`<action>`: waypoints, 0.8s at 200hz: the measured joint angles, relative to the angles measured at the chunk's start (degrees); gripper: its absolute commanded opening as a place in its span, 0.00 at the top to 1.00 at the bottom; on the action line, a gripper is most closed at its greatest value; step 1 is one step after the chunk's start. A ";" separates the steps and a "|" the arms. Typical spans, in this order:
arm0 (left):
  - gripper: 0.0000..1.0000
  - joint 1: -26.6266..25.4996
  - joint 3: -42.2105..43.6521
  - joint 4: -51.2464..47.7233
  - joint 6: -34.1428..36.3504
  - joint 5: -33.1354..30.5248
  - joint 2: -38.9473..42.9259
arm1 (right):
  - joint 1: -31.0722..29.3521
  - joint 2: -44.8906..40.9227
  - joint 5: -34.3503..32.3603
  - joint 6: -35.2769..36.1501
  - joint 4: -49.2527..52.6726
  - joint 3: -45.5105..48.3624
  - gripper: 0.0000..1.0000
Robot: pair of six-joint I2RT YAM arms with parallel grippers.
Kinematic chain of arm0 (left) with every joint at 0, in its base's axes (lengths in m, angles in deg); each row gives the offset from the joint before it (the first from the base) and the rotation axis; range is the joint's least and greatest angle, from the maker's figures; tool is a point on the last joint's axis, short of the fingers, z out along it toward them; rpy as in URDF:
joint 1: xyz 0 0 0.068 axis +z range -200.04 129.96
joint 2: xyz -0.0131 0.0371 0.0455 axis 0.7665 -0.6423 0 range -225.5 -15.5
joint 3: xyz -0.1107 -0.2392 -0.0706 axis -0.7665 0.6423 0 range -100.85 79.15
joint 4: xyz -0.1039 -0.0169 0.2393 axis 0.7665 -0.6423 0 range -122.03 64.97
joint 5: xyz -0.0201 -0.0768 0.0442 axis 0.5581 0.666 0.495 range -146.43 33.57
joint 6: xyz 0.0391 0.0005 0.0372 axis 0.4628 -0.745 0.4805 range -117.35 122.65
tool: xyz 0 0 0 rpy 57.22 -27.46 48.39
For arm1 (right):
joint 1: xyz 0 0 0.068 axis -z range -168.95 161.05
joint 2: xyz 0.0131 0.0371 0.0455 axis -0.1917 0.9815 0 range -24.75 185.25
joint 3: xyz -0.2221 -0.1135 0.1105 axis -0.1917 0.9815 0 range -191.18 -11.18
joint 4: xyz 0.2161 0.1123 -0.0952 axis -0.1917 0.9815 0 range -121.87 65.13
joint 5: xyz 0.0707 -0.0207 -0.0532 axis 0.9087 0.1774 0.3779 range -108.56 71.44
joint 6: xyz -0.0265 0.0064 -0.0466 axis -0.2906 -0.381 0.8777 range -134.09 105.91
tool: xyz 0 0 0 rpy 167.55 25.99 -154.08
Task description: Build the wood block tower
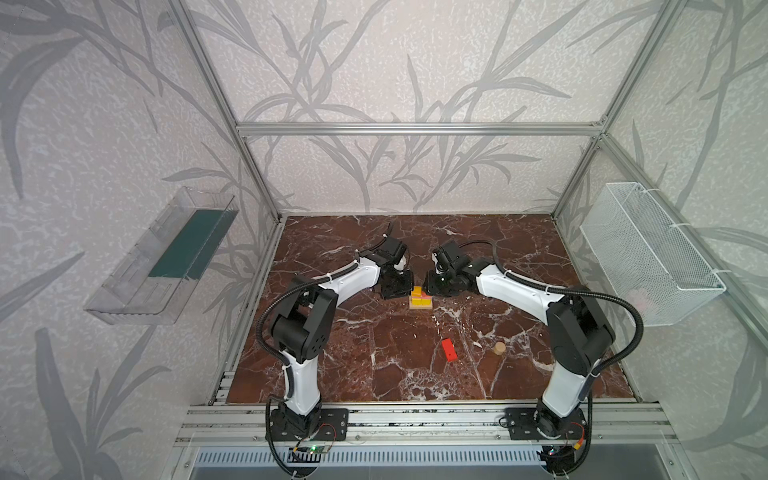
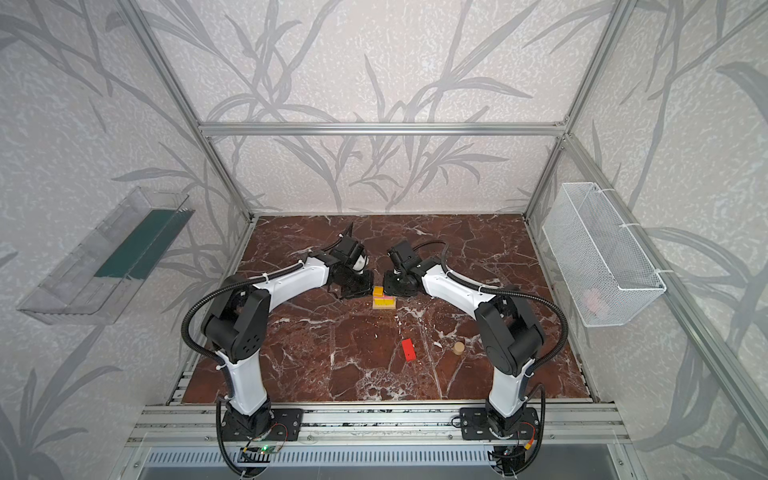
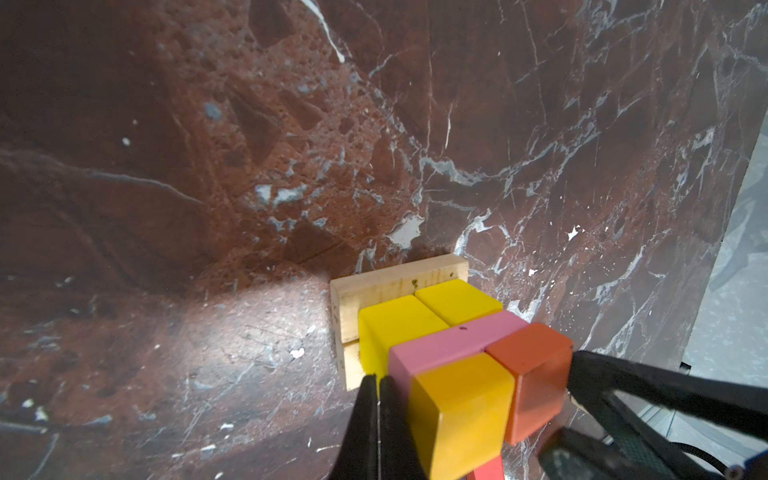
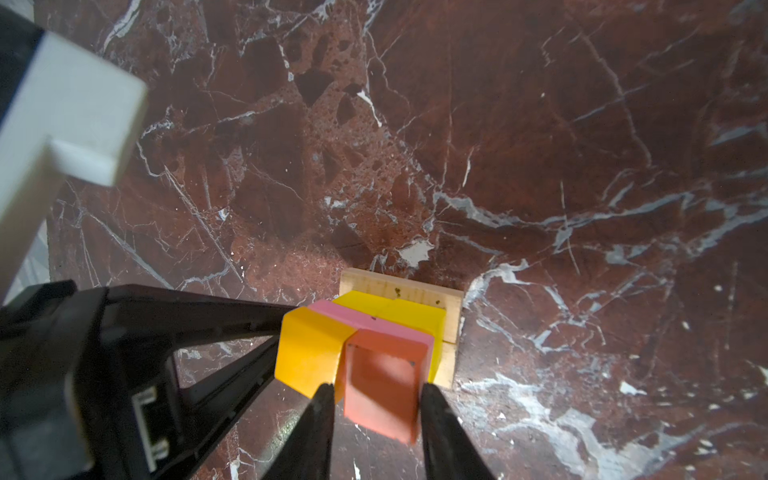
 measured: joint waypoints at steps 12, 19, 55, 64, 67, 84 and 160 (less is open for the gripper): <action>1.00 -0.13 0.00 -0.02 0.00 -0.07 0.00 | 0.00 0.00 0.00 0.00 -0.07 0.00 0.63; 1.00 -0.17 0.00 -0.02 0.00 -0.07 0.00 | 0.00 0.00 0.00 0.00 -0.09 0.00 0.63; 1.00 -0.24 0.00 -0.20 0.00 -0.11 0.00 | 0.00 0.00 0.02 0.00 -0.22 0.00 0.63; 1.00 -0.24 0.00 -0.31 0.00 -0.15 0.00 | 0.00 0.00 0.00 0.00 -0.22 0.00 0.63; 1.00 -0.24 0.00 -0.33 0.00 -0.17 0.00 | 0.00 0.00 0.00 0.00 -0.22 0.00 0.63; 1.00 -0.24 0.00 -0.68 0.00 -0.37 0.00 | 0.00 0.00 0.00 0.00 -0.22 0.00 0.62; 0.99 -0.15 -1.88 -2.91 0.02 -2.84 0.04 | 0.07 -1.70 -0.33 0.02 -0.17 0.87 0.57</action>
